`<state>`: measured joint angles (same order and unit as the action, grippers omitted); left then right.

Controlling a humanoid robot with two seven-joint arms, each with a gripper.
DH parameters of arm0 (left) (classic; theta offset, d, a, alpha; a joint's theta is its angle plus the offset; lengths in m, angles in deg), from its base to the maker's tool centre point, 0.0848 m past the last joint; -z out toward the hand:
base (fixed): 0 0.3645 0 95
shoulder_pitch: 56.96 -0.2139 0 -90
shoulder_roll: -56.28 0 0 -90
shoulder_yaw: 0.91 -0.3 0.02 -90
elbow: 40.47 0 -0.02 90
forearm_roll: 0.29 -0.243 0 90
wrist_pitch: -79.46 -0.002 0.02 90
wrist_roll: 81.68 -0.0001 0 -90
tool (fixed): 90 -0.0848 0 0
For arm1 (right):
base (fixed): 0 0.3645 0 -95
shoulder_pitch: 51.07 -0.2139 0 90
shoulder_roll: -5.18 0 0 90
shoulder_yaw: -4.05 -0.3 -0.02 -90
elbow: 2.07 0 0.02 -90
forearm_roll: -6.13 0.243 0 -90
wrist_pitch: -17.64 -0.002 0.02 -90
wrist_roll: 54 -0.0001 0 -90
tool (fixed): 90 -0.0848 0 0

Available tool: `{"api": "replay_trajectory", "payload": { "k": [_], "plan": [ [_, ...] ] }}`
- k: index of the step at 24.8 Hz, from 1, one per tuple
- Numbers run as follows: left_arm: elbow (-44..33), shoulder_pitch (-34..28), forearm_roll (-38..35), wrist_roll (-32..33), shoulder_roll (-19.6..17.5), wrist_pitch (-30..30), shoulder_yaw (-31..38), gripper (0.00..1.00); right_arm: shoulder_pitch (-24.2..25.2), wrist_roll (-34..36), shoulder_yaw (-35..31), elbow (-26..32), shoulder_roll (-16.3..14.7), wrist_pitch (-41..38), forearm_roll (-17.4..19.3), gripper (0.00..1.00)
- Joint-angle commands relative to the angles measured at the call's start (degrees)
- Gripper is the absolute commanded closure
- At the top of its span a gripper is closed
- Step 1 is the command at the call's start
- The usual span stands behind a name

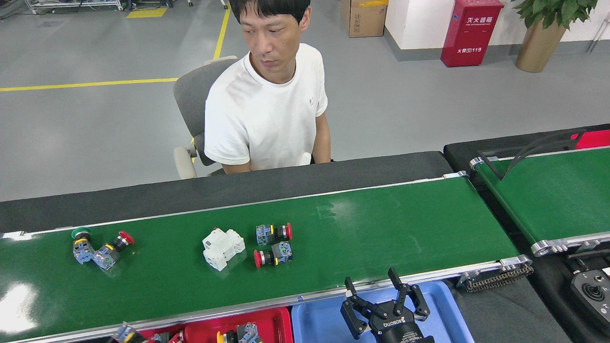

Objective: Pick switch part from conveyor to tray

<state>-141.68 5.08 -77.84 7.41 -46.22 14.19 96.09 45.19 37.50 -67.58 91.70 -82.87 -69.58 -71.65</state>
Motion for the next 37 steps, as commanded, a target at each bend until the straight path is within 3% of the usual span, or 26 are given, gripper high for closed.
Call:
{"api": "replay_trajectory", "payload": {
  "k": [1, 3, 6, 9, 11, 13, 15, 19, 23, 30, 32, 35, 37],
  "plan": [
    [-0.7, -0.1, -0.2, -1.1, -0.5, 3.6, -0.9, 0.16, -0.3, 0.4, -0.2, 0.9, 0.2, -0.2, -0.1, 0.02],
    [-0.7, 0.1, -0.2, -1.1, -0.2, 4.8, -0.8, 0.0, -0.3, 0.4, -0.2, 0.9, 0.3, -0.2, -0.1, 0.02],
    [-0.6, 0.2, -0.1, -1.2, 0.2, 4.8, 0.1, 0.0, -0.3, 0.4, -0.2, 0.8, 0.2, -0.2, -0.1, 0.02],
    [-0.6, 2.1, 1.6, -0.4, 2.0, 3.7, 5.9, 0.0, -0.3, 0.4, -0.1, 0.7, 0.2, -0.2, -0.1, 0.02],
    [0.7, 7.3, 2.1, 1.8, 4.4, 1.9, 12.2, 0.0, -0.4, 0.4, -0.1, 0.6, 0.1, -0.3, -0.1, 0.02],
    [4.7, 12.3, 2.0, 5.0, 4.4, 0.2, 16.1, 0.0, -0.5, 0.4, 0.0, 0.5, 0.1, -0.3, -0.1, 0.02],
    [10.1, 16.9, 1.3, 5.8, 2.7, -2.8, 17.5, 0.0, -0.6, 0.4, 0.0, 0.5, 0.1, -0.3, -0.1, 0.02],
    [23.1, 25.1, 1.2, 5.6, -4.6, -6.4, 17.3, 0.0, -0.6, 0.4, 0.0, 0.4, 0.2, -0.3, -0.1, 0.02],
    [35.3, 33.1, 1.1, 5.0, -8.2, -8.2, 17.3, 0.0, -0.7, 0.4, 0.1, 0.4, 0.1, -0.3, -0.1, 0.02],
    [48.7, 39.9, 0.6, 1.1, -12.5, -8.5, 16.2, 0.0, -0.8, 0.4, 0.4, 0.4, 0.2, -0.7, 0.0, 0.02],
    [51.7, 41.7, 0.3, -0.6, -13.6, -8.6, 13.3, 0.04, -0.9, 0.4, 0.4, 0.3, 0.2, -0.7, -0.1, 0.02],
    [55.3, 43.2, 0.3, -1.5, -14.6, -9.8, 10.7, 0.21, -0.9, 0.4, 0.4, 0.3, 0.2, -0.7, 0.0, 0.02],
    [57.6, 44.9, 0.4, -1.6, -14.9, -9.8, 10.6, 0.26, -0.9, 0.3, 0.4, 0.2, 0.2, -0.7, 0.0, 0.02]
  ]
}}
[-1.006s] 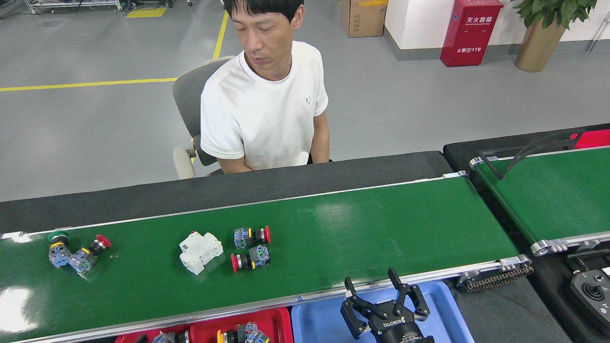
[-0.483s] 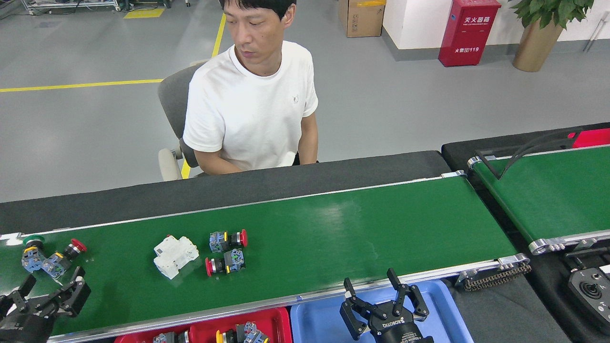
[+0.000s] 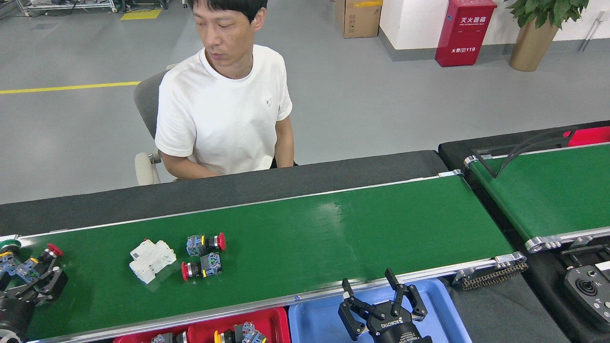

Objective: Pick switch part from conveyor to tray

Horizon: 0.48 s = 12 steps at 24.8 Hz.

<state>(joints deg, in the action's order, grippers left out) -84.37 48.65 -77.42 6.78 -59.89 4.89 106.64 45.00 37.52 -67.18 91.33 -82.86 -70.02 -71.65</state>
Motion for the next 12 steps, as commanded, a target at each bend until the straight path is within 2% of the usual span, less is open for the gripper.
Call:
{"api": "replay_trajectory", "payload": {
  "k": [1, 3, 4, 5, 6, 8, 12],
  "plan": [
    [1.7, 2.5, 0.1, -1.3, -1.3, -0.4, 0.0, 0.31, -0.7, 0.4, 0.0, 0.6, 0.2, -0.2, 0.0, 0.02],
    [3.6, 4.3, 0.3, -3.1, -1.7, -0.1, 0.0, 0.48, -0.7, 0.4, 0.0, 0.6, 0.2, -0.2, 0.0, 0.02],
    [4.1, 4.8, 0.4, -3.2, -1.7, 0.1, 0.0, 0.54, -0.7, 0.3, 0.0, 0.6, 0.2, -0.2, 0.0, 0.02],
    [4.4, 5.0, 0.4, -3.2, -1.8, 0.2, 0.0, 0.66, -0.7, 0.4, 0.0, 0.6, 0.2, -0.2, 0.0, 0.02],
    [4.4, 5.0, 0.5, -3.2, -1.9, 0.6, 0.1, 0.88, -0.7, 0.4, 0.0, 0.6, 0.2, -0.2, 0.0, 0.02],
    [4.5, 4.8, 0.8, -3.2, -2.0, 1.2, 0.1, 0.94, -0.7, 0.4, 0.0, 0.6, 0.2, -0.2, 0.1, 0.02],
    [4.0, 3.5, 3.1, -3.2, -1.7, 3.2, 0.0, 0.96, -0.5, 0.3, -0.1, 0.6, 0.2, -0.1, 0.2, 0.02]
  ]
}}
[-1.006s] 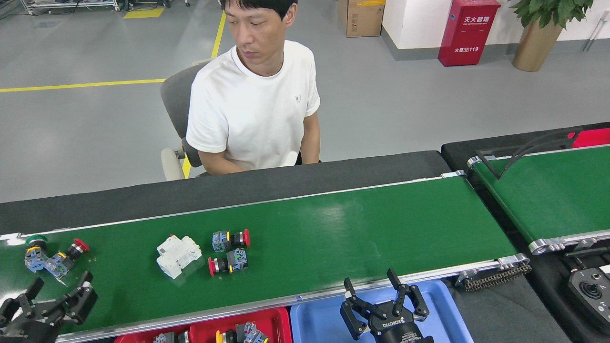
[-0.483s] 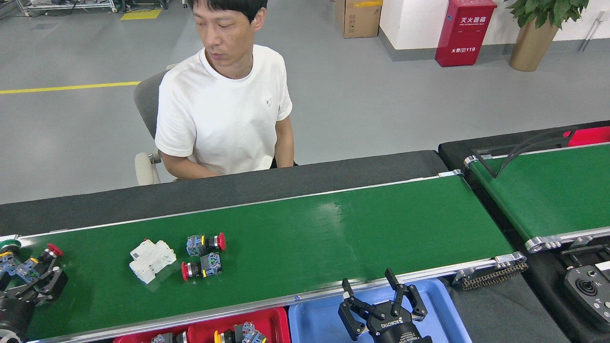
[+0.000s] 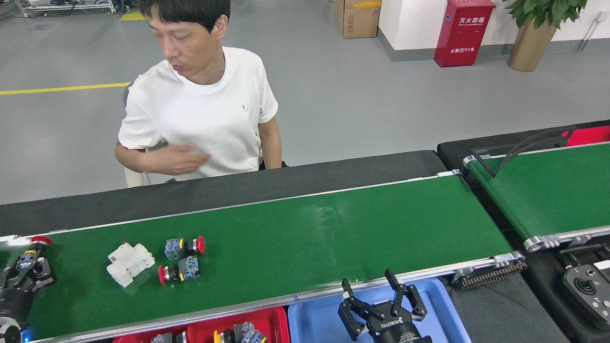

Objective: Pick switch part from conveyor to tray

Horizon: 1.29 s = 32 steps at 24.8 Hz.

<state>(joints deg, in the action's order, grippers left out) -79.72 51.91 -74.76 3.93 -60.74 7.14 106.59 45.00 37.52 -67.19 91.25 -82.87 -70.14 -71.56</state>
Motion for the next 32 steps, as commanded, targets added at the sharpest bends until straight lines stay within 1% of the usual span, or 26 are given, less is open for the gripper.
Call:
{"api": "replay_trajectory", "payload": {
  "k": [1, 3, 5, 6, 8, 9, 11, 14, 16, 18, 20, 21, 22, 24, 25, 26, 27, 28, 29, 32],
  "plan": [
    [-1.4, -0.5, 1.3, -0.4, -0.8, 1.7, 0.2, 0.96, -0.4, 0.3, -0.2, 0.6, 0.2, 0.1, 0.1, 0.02],
    [-6.3, -2.8, 3.7, 0.0, -0.8, 4.4, 0.1, 0.96, -0.1, 0.3, -0.5, 0.6, 0.2, 0.2, 0.2, 0.02],
    [-15.6, -9.8, 6.8, 0.4, -0.6, 6.7, 0.1, 0.95, -0.1, 0.3, -0.7, 0.6, 0.2, 0.2, 0.3, 0.02],
    [-21.6, -13.8, 9.0, 1.6, -0.2, 7.4, 0.1, 0.95, -0.1, 0.3, -1.1, 0.5, 0.2, 0.2, 0.4, 0.02],
    [-31.2, -21.0, 12.8, 2.9, 0.0, 7.4, 0.1, 0.93, -0.1, 0.3, -2.1, 0.5, 0.2, 0.1, 0.5, 0.02],
    [-36.1, -24.8, 14.1, 3.2, 0.3, 7.4, 0.1, 0.93, -0.1, 0.4, -2.7, 0.5, 0.2, 0.0, 0.5, 0.02],
    [-44.3, -31.3, 14.5, 3.3, 1.8, 7.4, 0.1, 0.93, -0.2, 0.4, -2.7, -0.2, 0.0, -0.1, 0.5, 0.02],
    [-54.5, -39.7, 13.4, 3.3, 6.1, 8.0, -0.5, 0.91, -0.4, 0.4, -2.7, -1.7, -0.1, -0.2, 0.5, 0.02],
    [-58.7, -43.6, 10.7, 3.3, 7.9, 8.7, -3.1, 0.9, -0.4, 0.4, -2.7, -1.7, 0.0, -0.2, 0.6, 0.02],
    [-60.6, -45.2, 6.8, 3.1, 9.7, 9.6, -5.8, 0.9, -0.4, 0.4, -2.7, -1.8, 0.0, -0.2, 0.7, 0.02],
    [-61.7, -45.6, 2.4, 2.8, 11.4, 11.1, -8.4, 0.89, -0.4, 0.4, -2.9, -1.8, 0.2, 0.1, 0.8, 0.02],
    [-62.0, -46.0, 0.2, 2.7, 11.8, 12.5, -9.9, 0.86, -0.4, 0.4, -3.5, -1.8, 0.2, 0.0, 0.8, 0.02],
    [-62.0, -46.2, -1.0, 2.7, 11.9, 13.7, -10.9, 0.8, -0.4, 0.4, -3.7, -1.8, 0.2, 0.0, 0.8, 0.02],
    [-62.0, -46.4, -2.7, 2.6, 12.1, 15.2, -12.2, 0.44, -0.2, 0.4, -3.9, -1.8, -0.1, -0.1, 0.8, 0.02],
    [-62.0, -46.7, -3.2, 2.6, 12.2, 15.2, -12.9, 0.33, -0.2, 0.5, -3.9, -1.8, -0.1, -0.2, 0.8, 0.02],
    [-62.0, -46.9, -3.5, 2.6, 12.2, 15.3, -13.4, 0.3, -0.2, 0.4, -3.9, -1.8, -0.1, -0.2, 1.0, 0.02],
    [-62.0, -47.3, -3.7, 2.5, 12.2, 15.3, -13.6, 0.22, -0.1, 0.4, -3.9, -1.8, -0.2, -0.2, 1.1, 0.02],
    [-61.9, -47.4, -3.7, 2.5, 12.2, 15.5, -13.6, 0.05, -0.1, 0.5, -3.9, -1.8, -0.2, -0.2, 1.2, 0.02],
    [-61.9, -47.6, -3.7, 2.5, 12.2, 15.5, -13.6, 0.0, -0.1, 0.4, -3.9, -1.9, -0.2, -0.2, 1.2, 0.02],
    [-62.0, -47.6, -3.6, 2.5, 12.8, 15.6, -12.8, 0.0, -0.1, 0.4, -3.9, -1.8, -0.1, -0.1, 1.2, 0.02]
  ]
}}
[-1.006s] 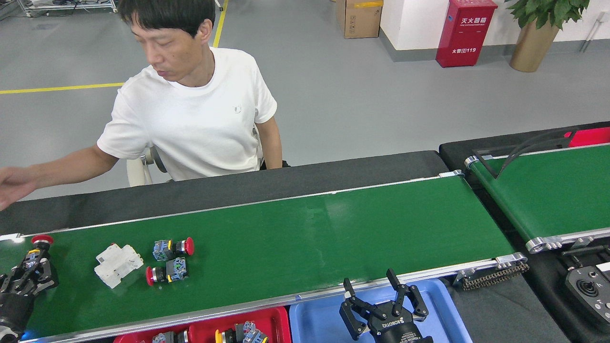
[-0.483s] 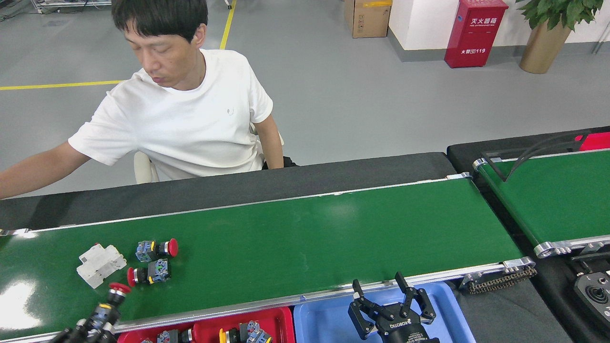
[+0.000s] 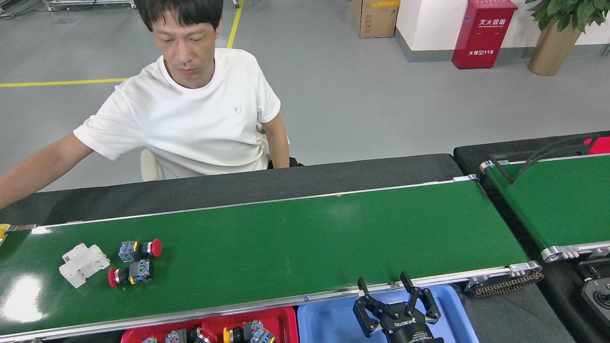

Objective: Pick switch part from conveyor to tray

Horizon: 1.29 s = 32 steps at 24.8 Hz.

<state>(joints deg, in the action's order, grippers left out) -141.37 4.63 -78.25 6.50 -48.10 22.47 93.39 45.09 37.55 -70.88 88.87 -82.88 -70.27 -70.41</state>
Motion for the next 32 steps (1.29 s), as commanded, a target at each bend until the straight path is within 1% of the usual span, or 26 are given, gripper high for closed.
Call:
{"api": "replay_trajectory", "payload": {
  "k": [1, 3, 6, 9, 12, 14, 17, 20, 23, 25, 28, 32],
  "plan": [
    [-0.3, -0.3, 0.0, -0.1, 0.7, 0.3, 0.9, 0.0, -0.3, 0.4, -0.3, 0.6, -0.1, 0.0, 0.2, 0.02],
    [-0.3, -0.2, 0.2, -0.1, 2.2, 0.4, 3.5, 0.0, -0.4, 0.4, -0.3, 0.6, -0.1, 0.0, 0.2, 0.02],
    [-0.3, -0.3, 1.0, 0.0, 2.7, 0.5, 6.5, 0.0, -0.4, 0.4, -0.3, 0.6, -0.1, 0.0, 0.2, 0.02],
    [0.2, -0.1, 6.5, 0.8, 3.8, 0.1, 10.2, 0.0, -0.4, 0.4, -0.3, 0.6, 0.0, 0.0, 0.2, 0.02],
    [0.5, 0.0, 8.0, 0.8, 4.5, -0.7, 14.6, 0.0, -0.5, 0.4, -0.3, 0.7, 0.0, -0.1, 0.2, 0.02],
    [1.3, 0.7, 8.1, 0.8, 6.0, -1.9, 18.3, 0.0, -0.8, 0.4, -0.3, 1.0, 0.1, -0.1, 0.2, 0.02],
    [4.0, 3.2, 8.0, 1.6, 6.2, -5.7, 21.5, 0.0, -0.1, 0.9, -0.2, 2.5, -0.4, -0.2, 0.2, 0.02],
    [8.2, 8.5, 7.8, 2.5, 4.6, -11.3, 22.0, 0.0, 0.6, 3.2, -0.2, 3.5, -0.4, 0.2, 0.1, 0.02],
    [13.4, 13.5, 7.6, 2.5, 2.0, -14.5, 21.9, 0.0, 1.5, 3.4, -0.2, 4.7, -0.4, 0.3, 0.1, 0.02],
    [17.1, 16.5, 7.4, 2.5, 0.6, -15.1, 21.9, 0.0, 2.6, 3.6, -0.2, 5.9, -0.5, 0.3, 0.0, 0.02],
    [23.6, 20.2, 7.4, 2.2, -1.8, -15.3, 21.9, 0.0, 3.5, 5.2, -0.3, 6.4, -1.7, 0.3, 0.1, 0.02],
    [29.3, 23.7, 7.3, 2.0, -5.0, -15.6, 21.9, 0.0, 4.2, 5.3, -0.3, 6.5, -1.7, 0.3, 0.1, 0.02]
  ]
}}
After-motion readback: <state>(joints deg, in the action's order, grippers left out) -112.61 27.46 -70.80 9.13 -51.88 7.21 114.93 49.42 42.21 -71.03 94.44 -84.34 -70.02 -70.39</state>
